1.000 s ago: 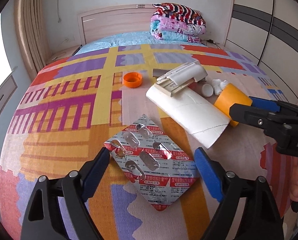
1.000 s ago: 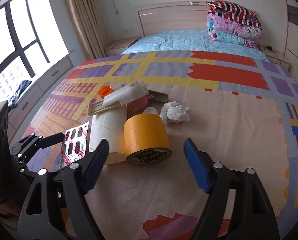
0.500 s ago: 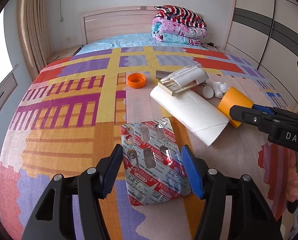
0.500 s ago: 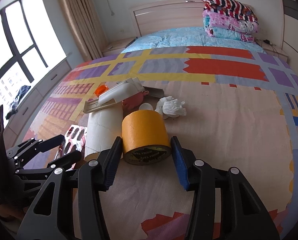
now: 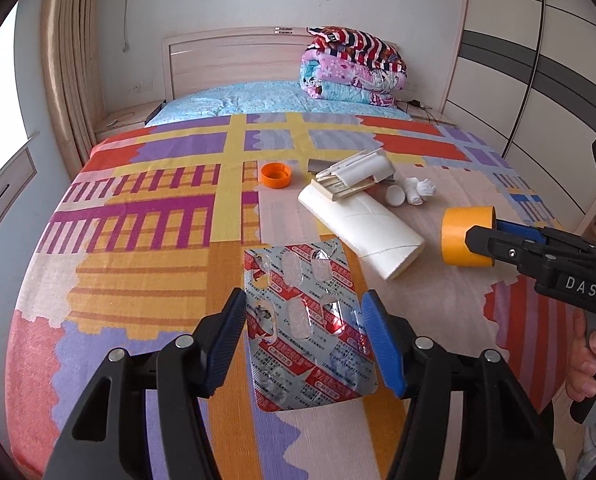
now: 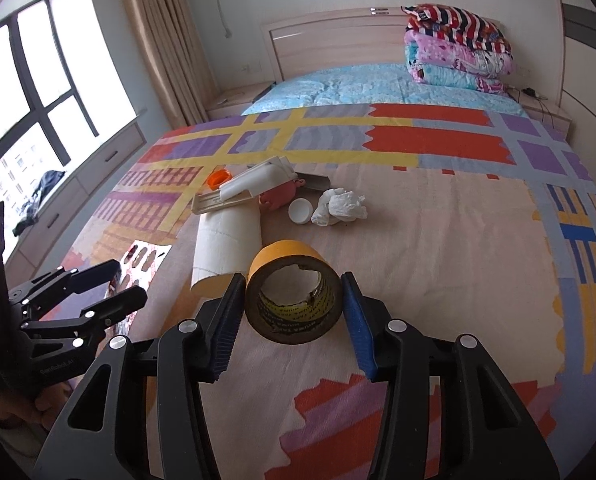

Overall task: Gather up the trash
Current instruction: 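Close the left tool on the blister pack while the right tool grasps the tape roll, then carry the blister pack and tape roll with both tools over the trash bin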

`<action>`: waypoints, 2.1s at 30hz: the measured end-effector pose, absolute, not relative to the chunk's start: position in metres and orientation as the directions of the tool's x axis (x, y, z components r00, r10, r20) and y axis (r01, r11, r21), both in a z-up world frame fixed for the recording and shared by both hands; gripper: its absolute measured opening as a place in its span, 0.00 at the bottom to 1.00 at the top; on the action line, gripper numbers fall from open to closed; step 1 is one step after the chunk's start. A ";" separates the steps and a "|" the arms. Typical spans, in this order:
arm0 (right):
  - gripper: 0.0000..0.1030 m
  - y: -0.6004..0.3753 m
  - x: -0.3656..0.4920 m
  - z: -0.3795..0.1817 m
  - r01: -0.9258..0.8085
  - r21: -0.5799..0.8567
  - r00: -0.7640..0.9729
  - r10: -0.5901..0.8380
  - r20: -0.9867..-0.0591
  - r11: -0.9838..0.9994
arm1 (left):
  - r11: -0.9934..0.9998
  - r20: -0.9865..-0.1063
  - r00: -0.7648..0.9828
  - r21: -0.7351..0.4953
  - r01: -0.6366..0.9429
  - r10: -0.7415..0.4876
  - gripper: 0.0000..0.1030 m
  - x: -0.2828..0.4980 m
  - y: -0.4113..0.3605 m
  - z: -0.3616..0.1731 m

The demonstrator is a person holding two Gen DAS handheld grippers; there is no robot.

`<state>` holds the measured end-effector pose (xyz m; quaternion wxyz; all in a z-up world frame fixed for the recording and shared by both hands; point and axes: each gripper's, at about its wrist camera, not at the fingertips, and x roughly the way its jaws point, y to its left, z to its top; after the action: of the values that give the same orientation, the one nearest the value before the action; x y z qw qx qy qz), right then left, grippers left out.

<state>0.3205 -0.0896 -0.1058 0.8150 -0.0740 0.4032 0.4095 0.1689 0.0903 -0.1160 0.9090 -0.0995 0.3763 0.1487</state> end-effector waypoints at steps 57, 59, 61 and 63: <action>0.47 -0.182 0.124 -0.182 -0.874 0.108 0.133 0.447 -0.884 0.473 | 0.993 -0.834 0.541 -0.120 0.014 -0.109 0.56 0.031 -0.044 -0.197; 0.47 -0.178 0.123 -0.194 -0.880 0.089 0.129 0.415 -0.900 0.466 | 0.992 -0.852 0.510 -0.125 0.012 -0.114 0.56 0.034 -0.044 -0.213; 0.47 -0.175 0.123 -0.206 -0.883 0.089 0.113 0.392 -0.913 0.462 | 0.994 -0.869 0.484 -0.113 0.012 -0.104 0.56 0.036 -0.046 -0.227; 0.47 -0.173 0.122 -0.217 -0.886 0.074 0.111 0.365 -0.925 0.457 | 0.996 -0.886 0.454 -0.092 0.016 -0.089 0.56 0.040 -0.049 -0.242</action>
<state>0.1221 -0.1732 -0.2174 0.6967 -0.2645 0.4932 0.4489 0.0400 -0.0488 -0.2421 0.8520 -0.0350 0.5214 -0.0310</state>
